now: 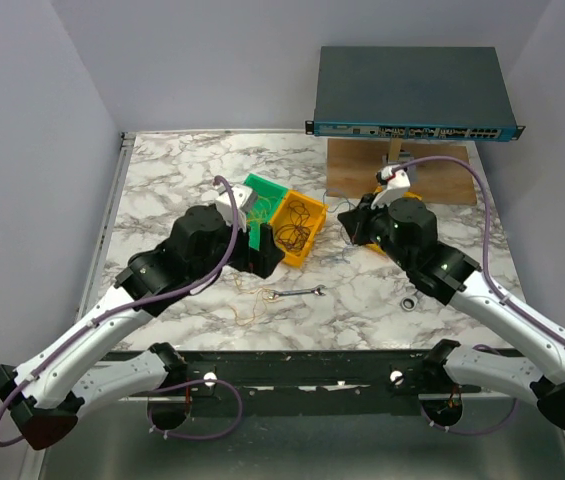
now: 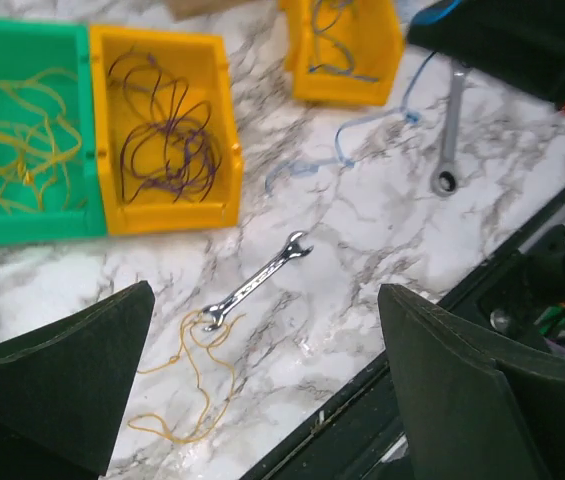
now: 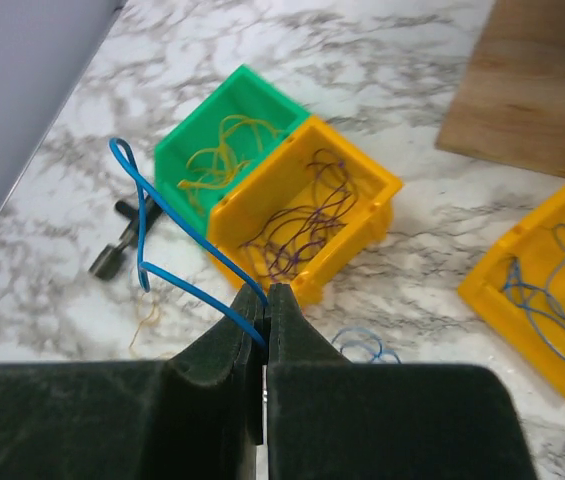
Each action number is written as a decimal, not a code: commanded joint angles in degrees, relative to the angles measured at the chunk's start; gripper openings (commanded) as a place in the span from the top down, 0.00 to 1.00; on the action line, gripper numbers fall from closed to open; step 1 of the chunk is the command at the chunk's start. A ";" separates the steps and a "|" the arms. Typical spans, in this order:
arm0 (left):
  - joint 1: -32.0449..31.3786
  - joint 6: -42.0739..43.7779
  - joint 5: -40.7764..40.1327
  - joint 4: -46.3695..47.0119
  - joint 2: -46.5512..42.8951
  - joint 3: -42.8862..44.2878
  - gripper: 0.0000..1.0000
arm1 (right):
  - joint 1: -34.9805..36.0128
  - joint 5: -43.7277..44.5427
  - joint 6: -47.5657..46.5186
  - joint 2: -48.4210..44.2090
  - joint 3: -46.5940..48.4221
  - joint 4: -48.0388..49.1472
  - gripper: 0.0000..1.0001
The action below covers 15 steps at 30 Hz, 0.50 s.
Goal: Untangle the cables
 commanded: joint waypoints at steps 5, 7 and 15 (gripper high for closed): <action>0.28 -15.25 -16.68 1.98 -5.16 -19.37 0.02 | -1.22 20.00 1.59 3.36 8.92 -2.15 0.99; 0.29 -17.41 -17.99 1.04 -5.06 -20.91 0.02 | -1.96 20.52 0.71 4.51 10.85 -1.71 0.99; 0.29 -24.27 -21.81 0.25 -6.12 -25.36 0.01 | -9.13 22.25 -1.68 11.62 16.92 -0.11 0.99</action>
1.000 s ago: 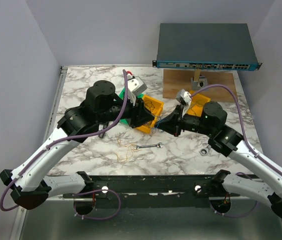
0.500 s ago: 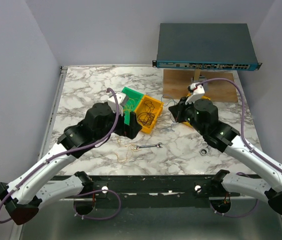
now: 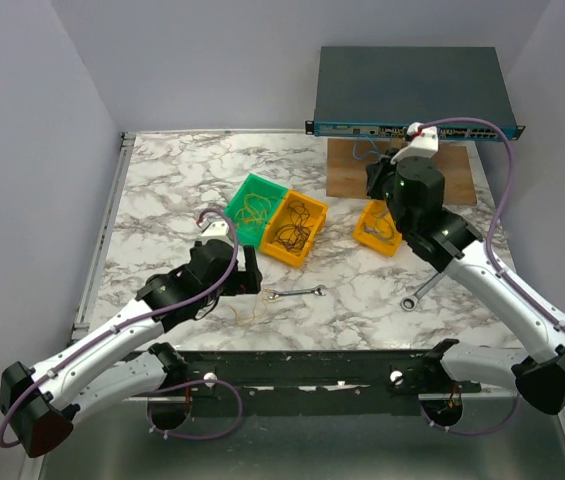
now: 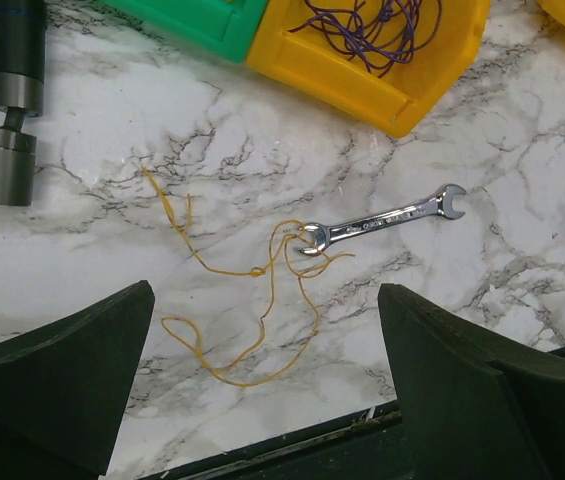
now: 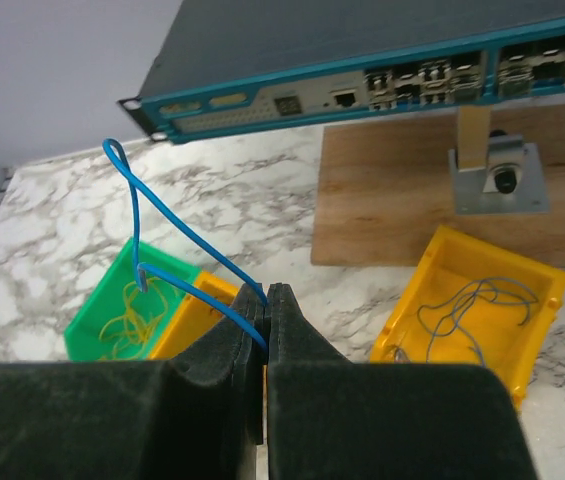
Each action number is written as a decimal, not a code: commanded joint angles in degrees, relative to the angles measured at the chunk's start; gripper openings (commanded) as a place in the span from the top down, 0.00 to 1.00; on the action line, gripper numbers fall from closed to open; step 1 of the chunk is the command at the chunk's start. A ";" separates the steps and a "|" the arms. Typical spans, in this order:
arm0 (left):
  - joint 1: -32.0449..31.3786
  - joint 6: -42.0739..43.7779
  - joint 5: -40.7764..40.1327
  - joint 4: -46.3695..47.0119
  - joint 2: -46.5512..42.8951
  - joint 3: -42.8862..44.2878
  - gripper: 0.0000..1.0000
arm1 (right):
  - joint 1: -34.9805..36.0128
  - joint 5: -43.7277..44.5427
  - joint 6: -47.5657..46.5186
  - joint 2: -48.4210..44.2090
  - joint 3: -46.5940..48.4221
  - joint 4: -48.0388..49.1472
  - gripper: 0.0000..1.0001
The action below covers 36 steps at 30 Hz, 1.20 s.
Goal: Untangle the cables
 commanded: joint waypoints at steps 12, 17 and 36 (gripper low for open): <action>0.01 -6.04 -6.30 1.69 -7.58 -4.61 0.01 | -13.01 2.90 0.11 11.17 1.12 7.82 0.99; 0.08 -6.46 -7.72 1.84 -7.83 -4.94 0.02 | -13.01 5.92 3.76 11.93 -8.14 14.30 0.99; 0.12 -5.01 -5.94 1.89 -5.88 -4.38 0.01 | -19.80 5.95 27.52 42.56 4.63 -12.24 0.95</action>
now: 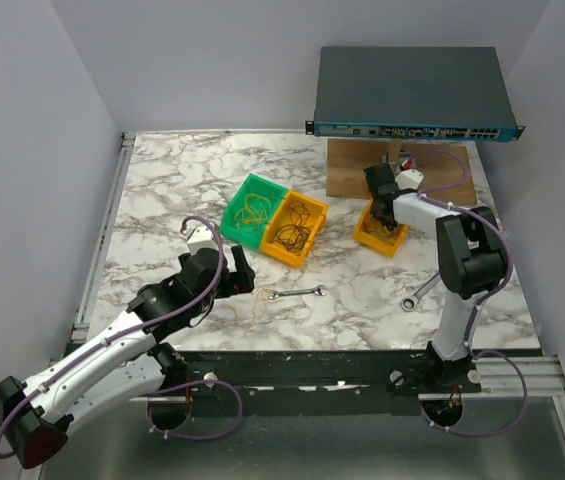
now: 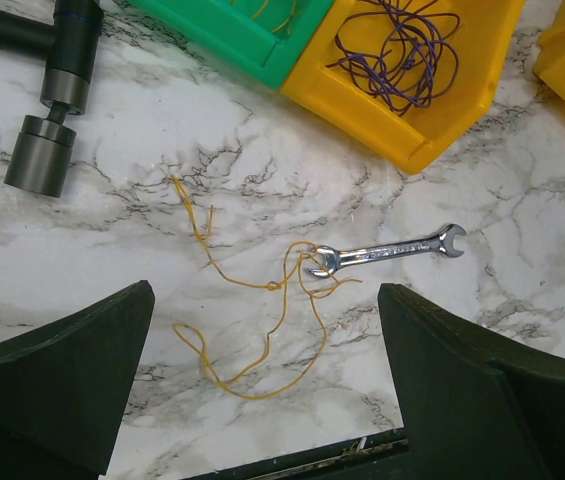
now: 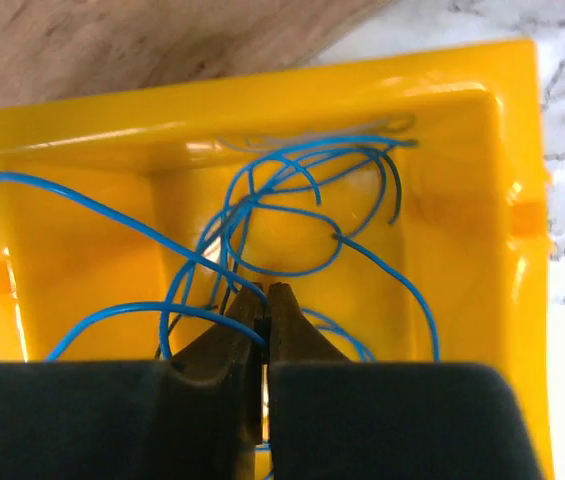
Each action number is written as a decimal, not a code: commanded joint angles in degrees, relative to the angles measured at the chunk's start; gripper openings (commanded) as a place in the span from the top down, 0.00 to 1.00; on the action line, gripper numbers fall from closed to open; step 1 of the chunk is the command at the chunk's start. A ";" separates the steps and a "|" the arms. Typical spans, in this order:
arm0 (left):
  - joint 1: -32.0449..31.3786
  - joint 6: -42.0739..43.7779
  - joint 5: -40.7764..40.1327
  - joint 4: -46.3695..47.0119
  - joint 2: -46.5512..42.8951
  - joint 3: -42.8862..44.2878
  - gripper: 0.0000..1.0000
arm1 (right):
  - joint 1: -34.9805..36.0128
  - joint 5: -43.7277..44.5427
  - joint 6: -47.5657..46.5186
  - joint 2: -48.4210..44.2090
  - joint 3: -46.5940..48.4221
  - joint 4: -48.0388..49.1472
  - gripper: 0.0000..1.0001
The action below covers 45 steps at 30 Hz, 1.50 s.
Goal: Untangle the cables
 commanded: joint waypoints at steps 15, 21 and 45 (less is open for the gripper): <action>0.95 -5.96 1.35 -13.39 14.16 7.89 0.01 | 0.34 -10.62 -4.33 -23.32 -6.14 -5.03 0.21; 1.06 -11.01 7.37 -12.28 16.07 6.95 0.01 | 0.32 -20.06 -8.74 -32.48 -11.62 -0.62 0.13; -6.06 -62.45 18.99 -17.76 12.02 3.91 0.01 | 0.34 -30.71 -13.43 -38.29 -15.29 5.22 0.10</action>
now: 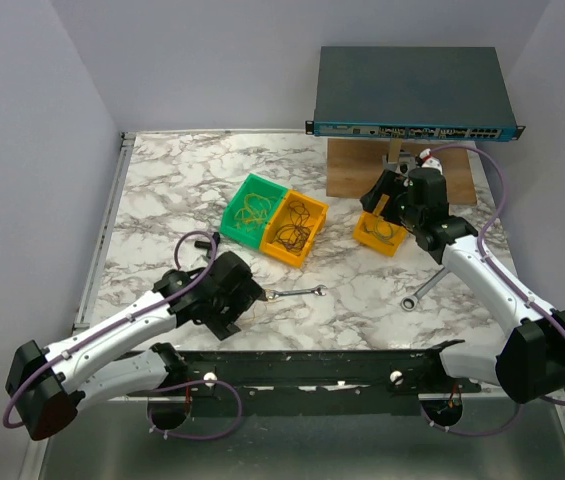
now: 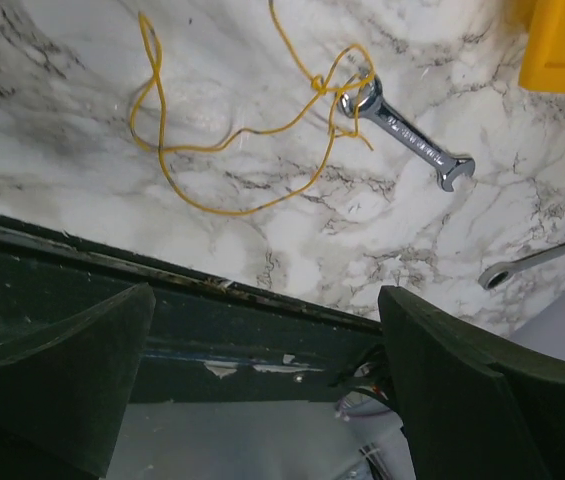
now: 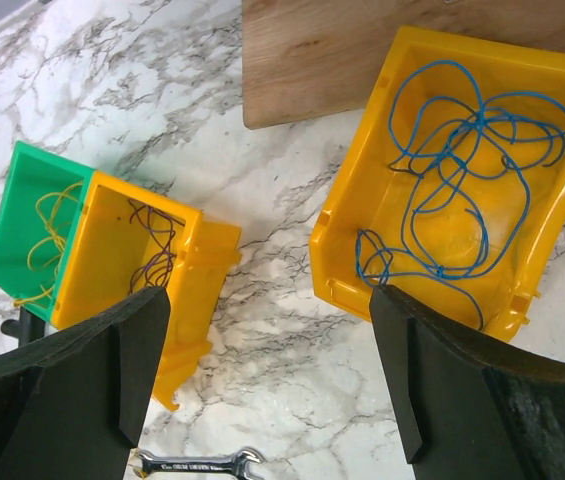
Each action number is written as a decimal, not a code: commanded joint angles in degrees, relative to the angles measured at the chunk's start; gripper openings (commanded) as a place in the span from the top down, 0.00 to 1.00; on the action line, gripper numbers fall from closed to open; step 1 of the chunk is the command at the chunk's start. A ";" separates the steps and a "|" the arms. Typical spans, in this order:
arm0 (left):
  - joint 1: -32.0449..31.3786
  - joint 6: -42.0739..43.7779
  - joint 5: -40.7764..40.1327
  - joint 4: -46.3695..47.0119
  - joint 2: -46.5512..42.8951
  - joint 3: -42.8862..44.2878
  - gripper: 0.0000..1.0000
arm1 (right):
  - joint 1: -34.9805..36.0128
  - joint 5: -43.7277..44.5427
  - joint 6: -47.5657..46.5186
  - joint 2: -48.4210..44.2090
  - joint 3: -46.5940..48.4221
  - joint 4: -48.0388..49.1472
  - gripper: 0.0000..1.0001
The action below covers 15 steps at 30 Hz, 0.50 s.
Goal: Untangle the cables
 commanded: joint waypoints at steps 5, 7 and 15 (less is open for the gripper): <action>-6.37 -23.15 0.62 5.25 3.83 -2.56 0.01 | 0.16 -7.55 -0.66 -0.69 -0.79 2.98 0.10; -7.11 -26.28 -1.62 8.79 4.35 -4.21 0.01 | 0.17 -9.63 -0.22 -1.10 -1.13 3.48 0.10; -7.93 -36.41 -9.76 10.50 8.30 -5.26 0.01 | 0.21 -15.06 3.44 -3.90 -3.88 6.96 0.10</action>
